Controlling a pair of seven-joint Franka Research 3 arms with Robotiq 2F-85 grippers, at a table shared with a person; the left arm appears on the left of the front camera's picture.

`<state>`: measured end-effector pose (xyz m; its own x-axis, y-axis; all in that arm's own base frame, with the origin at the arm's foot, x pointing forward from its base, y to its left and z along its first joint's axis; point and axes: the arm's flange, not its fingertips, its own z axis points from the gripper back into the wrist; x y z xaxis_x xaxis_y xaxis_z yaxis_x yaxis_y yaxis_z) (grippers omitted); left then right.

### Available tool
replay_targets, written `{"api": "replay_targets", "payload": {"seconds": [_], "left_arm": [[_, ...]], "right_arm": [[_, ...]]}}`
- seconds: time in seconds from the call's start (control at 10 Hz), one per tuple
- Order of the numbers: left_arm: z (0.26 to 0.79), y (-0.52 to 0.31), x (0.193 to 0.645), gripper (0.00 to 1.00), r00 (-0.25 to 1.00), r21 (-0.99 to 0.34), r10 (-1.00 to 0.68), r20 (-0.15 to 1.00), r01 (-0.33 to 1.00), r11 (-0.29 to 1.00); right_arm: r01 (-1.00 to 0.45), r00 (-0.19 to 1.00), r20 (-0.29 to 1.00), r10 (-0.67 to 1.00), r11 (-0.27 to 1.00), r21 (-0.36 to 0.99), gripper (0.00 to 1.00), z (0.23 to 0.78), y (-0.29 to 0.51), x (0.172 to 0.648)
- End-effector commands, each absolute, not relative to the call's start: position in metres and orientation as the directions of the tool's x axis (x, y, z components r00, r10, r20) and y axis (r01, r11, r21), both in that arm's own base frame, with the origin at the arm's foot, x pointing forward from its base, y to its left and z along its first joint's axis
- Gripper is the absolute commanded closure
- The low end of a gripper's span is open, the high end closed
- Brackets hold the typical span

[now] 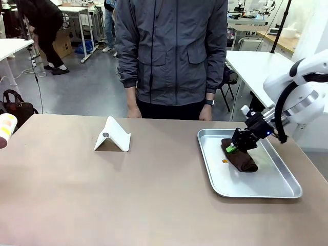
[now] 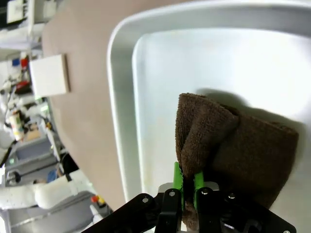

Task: Clean the surface of the table.
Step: Clean the area not pointed to by the person.

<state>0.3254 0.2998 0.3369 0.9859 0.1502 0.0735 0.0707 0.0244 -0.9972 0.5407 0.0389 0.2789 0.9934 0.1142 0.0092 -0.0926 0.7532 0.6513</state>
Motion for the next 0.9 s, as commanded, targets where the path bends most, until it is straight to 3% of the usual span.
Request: {"api": "replay_targets", "payload": {"seconds": [0.0, 0.4, 0.6, 0.8], "left_arm": [[0.343, 0.298, 0.325, 0.78, 0.984, -0.998, 0.165, 0.068, 0.067, 0.014], [0.343, 0.298, 0.325, 0.78, 0.984, -0.998, 0.165, 0.068, 0.067, 0.014], [0.343, 0.298, 0.325, 0.78, 0.984, -0.998, 0.165, 0.068, 0.067, 0.014], [0.343, 0.298, 0.325, 0.78, 0.984, -0.998, 0.165, 0.068, 0.067, 0.014]], "right_arm": [[-0.154, 0.977, 0.007, 0.213, 0.681, 0.716, 1.0, 0.276, 0.057, 0.539], [-0.287, 0.893, -0.051, 0.447, 0.655, 0.699, 1.0, 0.269, 0.076, 0.514], [-0.321, 0.868, -0.081, 0.49, 0.678, 0.662, 1.0, 0.272, 0.063, 0.508], [-0.287, 0.909, -0.061, 0.412, 0.727, 0.624, 1.0, 0.277, 0.045, 0.51]]}}
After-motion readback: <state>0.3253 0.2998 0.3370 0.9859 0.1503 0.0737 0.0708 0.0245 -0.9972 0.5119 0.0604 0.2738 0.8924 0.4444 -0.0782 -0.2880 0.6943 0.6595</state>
